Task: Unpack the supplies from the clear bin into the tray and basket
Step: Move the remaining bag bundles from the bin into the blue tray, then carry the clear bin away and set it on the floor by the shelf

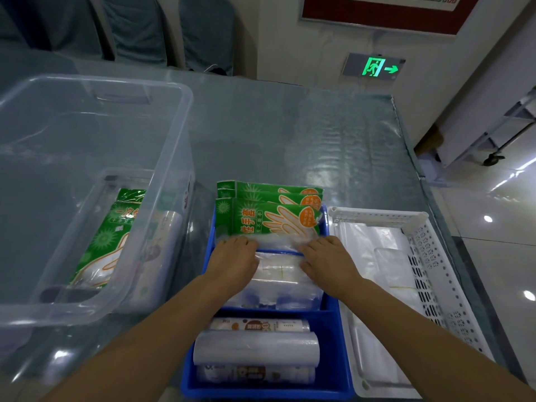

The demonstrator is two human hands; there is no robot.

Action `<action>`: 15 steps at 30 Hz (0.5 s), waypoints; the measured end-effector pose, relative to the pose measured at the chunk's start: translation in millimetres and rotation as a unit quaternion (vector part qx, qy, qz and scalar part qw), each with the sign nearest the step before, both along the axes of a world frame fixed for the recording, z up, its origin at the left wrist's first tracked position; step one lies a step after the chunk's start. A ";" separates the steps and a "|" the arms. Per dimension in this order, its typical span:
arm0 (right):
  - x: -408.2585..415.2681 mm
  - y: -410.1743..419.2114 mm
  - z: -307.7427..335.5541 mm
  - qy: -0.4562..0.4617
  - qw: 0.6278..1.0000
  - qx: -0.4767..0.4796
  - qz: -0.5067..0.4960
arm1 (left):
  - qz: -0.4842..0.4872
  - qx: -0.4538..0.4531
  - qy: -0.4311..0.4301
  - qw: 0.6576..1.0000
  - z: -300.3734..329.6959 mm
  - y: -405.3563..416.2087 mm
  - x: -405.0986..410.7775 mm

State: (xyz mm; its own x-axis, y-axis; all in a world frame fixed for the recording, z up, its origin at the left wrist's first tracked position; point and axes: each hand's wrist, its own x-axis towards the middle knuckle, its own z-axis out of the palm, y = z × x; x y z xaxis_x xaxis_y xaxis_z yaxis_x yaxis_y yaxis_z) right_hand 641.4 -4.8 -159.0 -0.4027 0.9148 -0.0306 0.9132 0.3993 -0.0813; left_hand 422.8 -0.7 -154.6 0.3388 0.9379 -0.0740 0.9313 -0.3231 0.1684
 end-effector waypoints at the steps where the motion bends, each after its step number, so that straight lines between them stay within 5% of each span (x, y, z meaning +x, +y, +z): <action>1: -1.2 0.6 -0.2 0.000 1.000 -0.001 -0.002 | 0.001 -0.016 0.009 1.000 -0.1 -0.6 -1.7; 7: -5.8 -2.1 23.9 -0.035 0.994 0.101 -0.031 | -0.008 0.038 0.057 0.998 39.8 -14.8 -3.1; 12: -48.1 -4.4 74.2 0.112 0.977 0.177 -0.045 | -0.024 0.144 -0.061 0.987 111.1 -43.2 -25.8; 15: -99.5 -8.0 113.2 0.183 0.961 0.206 -0.023 | -0.014 0.227 -0.040 0.973 154.0 -56.3 -67.9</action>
